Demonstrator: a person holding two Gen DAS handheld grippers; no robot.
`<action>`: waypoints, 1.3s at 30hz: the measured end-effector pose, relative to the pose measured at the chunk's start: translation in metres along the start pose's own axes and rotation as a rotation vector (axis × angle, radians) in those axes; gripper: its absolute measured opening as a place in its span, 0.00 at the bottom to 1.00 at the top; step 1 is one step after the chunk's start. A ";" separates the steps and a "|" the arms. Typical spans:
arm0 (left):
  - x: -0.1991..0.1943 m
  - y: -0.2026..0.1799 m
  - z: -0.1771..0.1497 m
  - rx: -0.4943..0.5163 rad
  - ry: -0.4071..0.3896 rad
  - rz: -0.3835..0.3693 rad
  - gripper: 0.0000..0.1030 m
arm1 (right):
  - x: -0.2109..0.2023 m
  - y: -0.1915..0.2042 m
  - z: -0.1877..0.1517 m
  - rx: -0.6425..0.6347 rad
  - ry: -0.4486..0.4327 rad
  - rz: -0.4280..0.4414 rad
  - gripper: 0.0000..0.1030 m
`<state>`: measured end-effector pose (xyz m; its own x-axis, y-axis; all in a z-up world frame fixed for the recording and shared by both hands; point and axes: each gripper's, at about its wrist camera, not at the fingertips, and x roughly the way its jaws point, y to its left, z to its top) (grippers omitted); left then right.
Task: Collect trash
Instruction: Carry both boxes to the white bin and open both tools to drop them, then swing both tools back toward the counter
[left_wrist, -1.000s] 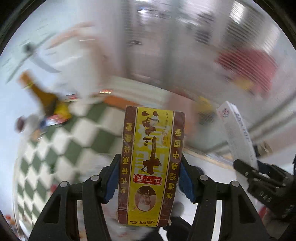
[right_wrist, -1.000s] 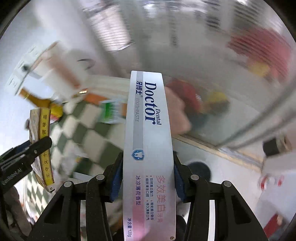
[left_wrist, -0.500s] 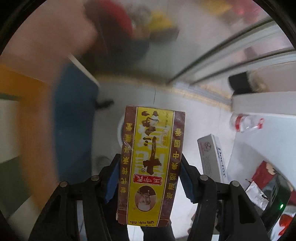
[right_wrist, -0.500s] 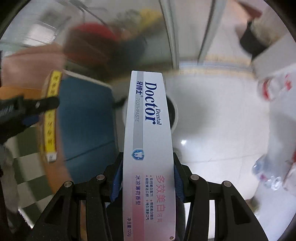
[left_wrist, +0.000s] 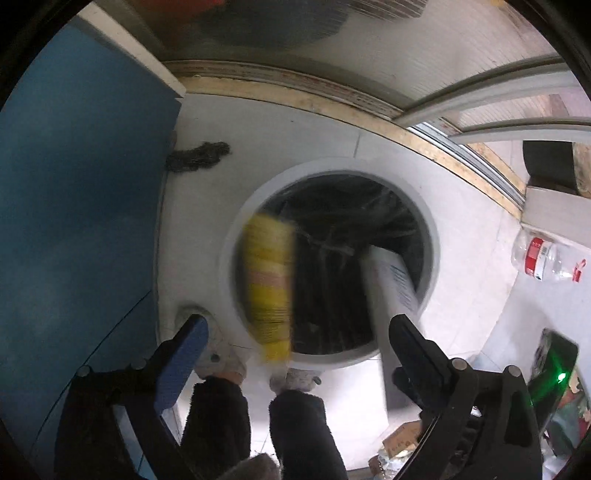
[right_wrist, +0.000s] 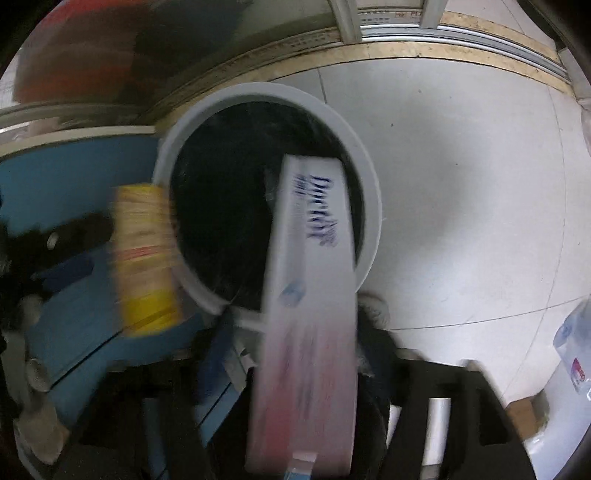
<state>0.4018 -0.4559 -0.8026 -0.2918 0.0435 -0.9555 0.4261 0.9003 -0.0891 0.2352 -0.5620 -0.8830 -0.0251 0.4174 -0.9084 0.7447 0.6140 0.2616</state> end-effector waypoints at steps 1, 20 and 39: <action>-0.007 -0.001 -0.004 0.001 -0.008 0.006 0.97 | -0.005 0.002 -0.001 -0.007 -0.017 -0.019 0.89; -0.201 -0.002 -0.148 0.101 -0.330 0.224 0.97 | -0.192 0.061 -0.112 -0.102 -0.329 -0.260 1.00; -0.423 -0.040 -0.295 0.184 -0.483 0.104 0.97 | -0.463 0.089 -0.286 -0.144 -0.534 -0.201 1.00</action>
<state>0.2553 -0.3824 -0.3118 0.1694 -0.1148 -0.9788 0.5880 0.8088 0.0069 0.1219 -0.5092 -0.3458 0.2109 -0.0893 -0.9734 0.6614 0.7463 0.0749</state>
